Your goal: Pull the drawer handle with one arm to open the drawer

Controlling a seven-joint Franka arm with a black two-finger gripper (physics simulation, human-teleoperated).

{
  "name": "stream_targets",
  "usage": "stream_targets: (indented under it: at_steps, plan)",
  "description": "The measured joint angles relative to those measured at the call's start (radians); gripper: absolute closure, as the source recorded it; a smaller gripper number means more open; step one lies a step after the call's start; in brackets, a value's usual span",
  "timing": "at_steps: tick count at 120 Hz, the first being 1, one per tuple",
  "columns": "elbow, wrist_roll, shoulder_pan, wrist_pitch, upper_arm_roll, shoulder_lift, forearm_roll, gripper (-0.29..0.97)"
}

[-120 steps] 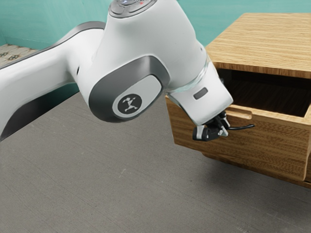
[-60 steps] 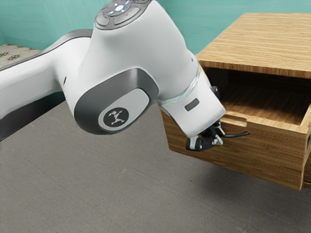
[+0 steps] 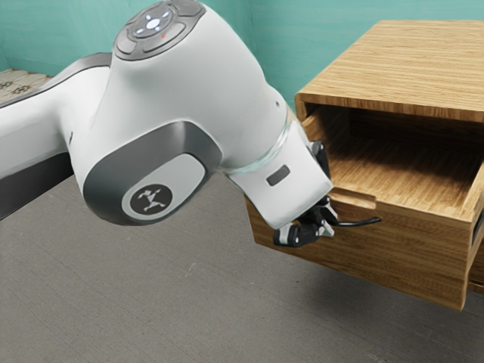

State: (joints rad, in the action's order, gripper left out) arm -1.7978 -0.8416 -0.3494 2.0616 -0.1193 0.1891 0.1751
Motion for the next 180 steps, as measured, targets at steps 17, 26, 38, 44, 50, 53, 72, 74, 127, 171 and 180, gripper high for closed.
stream_targets:
  at_steps: [17,26,38,44,50,53,72,74,127,171,180]
  plan:
    - [-0.011,0.009,0.002,0.002,-0.013,0.009,0.0,0.71]
    - [-0.022,0.013,0.001,0.001,-0.015,0.022,-0.001,0.71]
    - [-0.034,0.019,-0.002,0.002,-0.016,0.034,-0.001,0.7]
    - [-0.042,0.022,-0.003,0.002,-0.016,0.042,-0.002,0.7]
    - [-0.05,0.025,-0.003,0.002,-0.018,0.05,-0.002,0.7]
    - [-0.053,0.027,-0.004,0.002,-0.019,0.053,-0.002,0.7]
    - [-0.078,0.036,-0.001,0.001,-0.027,0.079,-0.002,0.7]
    - [-0.081,0.037,-0.001,0.001,-0.028,0.083,-0.003,0.7]
    - [0.105,0.046,0.002,-0.105,-0.04,0.223,-0.003,0.41]
    - [0.343,0.036,0.007,-0.765,0.341,0.19,0.002,0.07]
    - [0.341,0.034,0.008,-0.813,0.345,0.186,0.003,0.05]
